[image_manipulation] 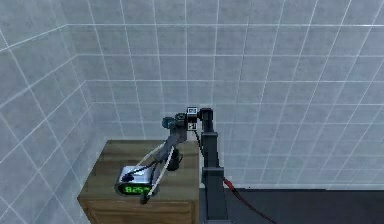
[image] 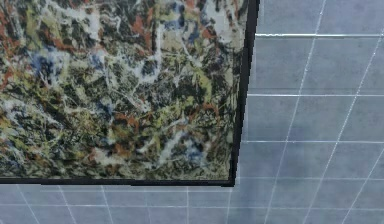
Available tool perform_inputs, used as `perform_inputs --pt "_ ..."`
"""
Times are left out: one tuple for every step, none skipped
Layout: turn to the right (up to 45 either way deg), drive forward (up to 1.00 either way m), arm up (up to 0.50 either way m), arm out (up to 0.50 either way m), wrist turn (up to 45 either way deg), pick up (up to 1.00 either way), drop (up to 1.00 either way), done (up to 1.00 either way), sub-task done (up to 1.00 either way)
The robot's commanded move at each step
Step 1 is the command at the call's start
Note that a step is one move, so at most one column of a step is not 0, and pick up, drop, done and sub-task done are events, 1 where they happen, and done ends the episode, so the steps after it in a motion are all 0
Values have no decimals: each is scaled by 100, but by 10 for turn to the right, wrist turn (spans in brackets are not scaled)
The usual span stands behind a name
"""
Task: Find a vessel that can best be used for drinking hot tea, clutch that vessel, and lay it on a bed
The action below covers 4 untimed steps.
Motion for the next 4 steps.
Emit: perform_inputs --pt "0 0 0 0 450 0 0 0 0" --pt "0 0 0 0 450 0 0 0 0" --pt "0 0 0 0 270 0 0 0 0" --pt "0 0 -30 0 0 0 0 0 0"
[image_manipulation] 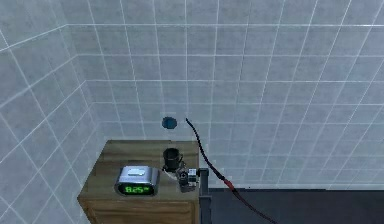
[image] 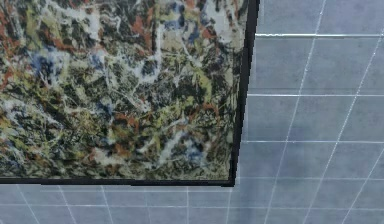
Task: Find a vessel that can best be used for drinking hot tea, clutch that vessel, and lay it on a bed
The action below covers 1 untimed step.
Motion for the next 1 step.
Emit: perform_inputs --pt "0 0 0 0 0 100 0 0 0"
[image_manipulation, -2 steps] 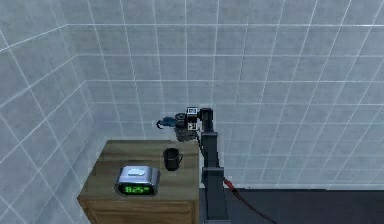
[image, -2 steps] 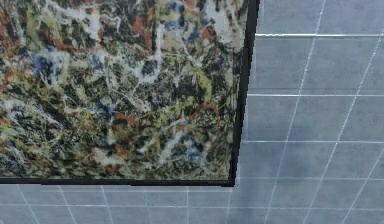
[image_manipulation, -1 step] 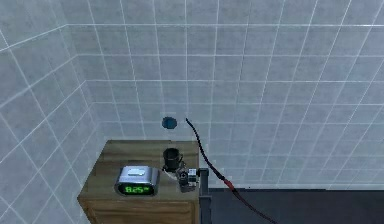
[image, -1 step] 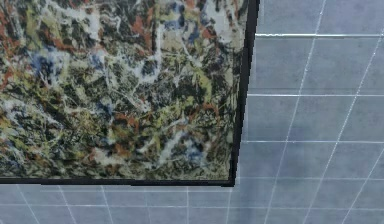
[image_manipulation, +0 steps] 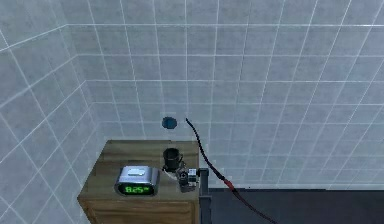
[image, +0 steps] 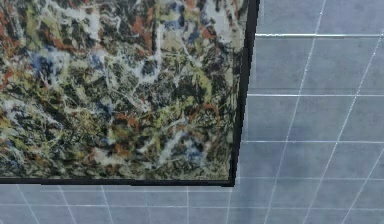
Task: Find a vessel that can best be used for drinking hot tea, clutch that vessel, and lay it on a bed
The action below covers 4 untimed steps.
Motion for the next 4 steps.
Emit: perform_inputs --pt "0 0 10 0 0 0 0 0 0" --pt "0 0 44 0 0 0 0 0 0" --pt "0 0 0 0 -450 0 0 0 0" --pt "0 0 0 0 -450 0 0 0 0"
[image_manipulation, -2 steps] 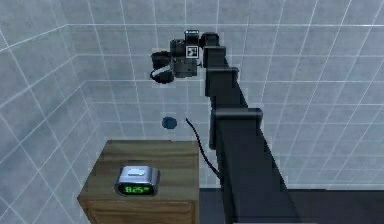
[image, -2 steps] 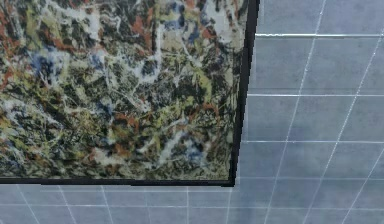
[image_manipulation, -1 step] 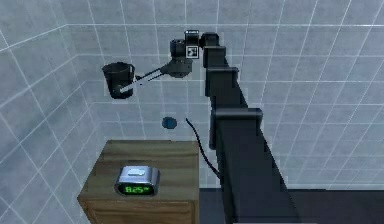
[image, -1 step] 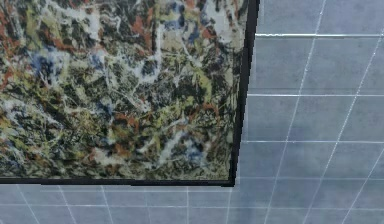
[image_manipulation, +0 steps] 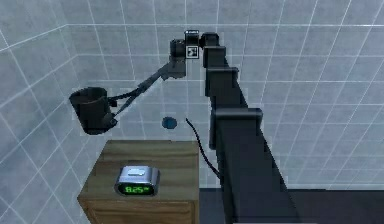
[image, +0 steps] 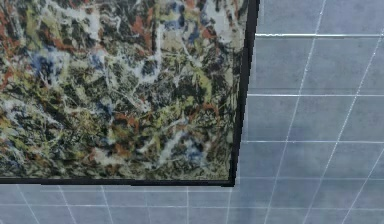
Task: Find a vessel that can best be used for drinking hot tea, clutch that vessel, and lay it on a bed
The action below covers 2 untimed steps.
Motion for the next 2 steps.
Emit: perform_inputs --pt "0 0 0 0 -210 0 0 0 0" --pt "0 0 0 -42 0 0 0 0 0"
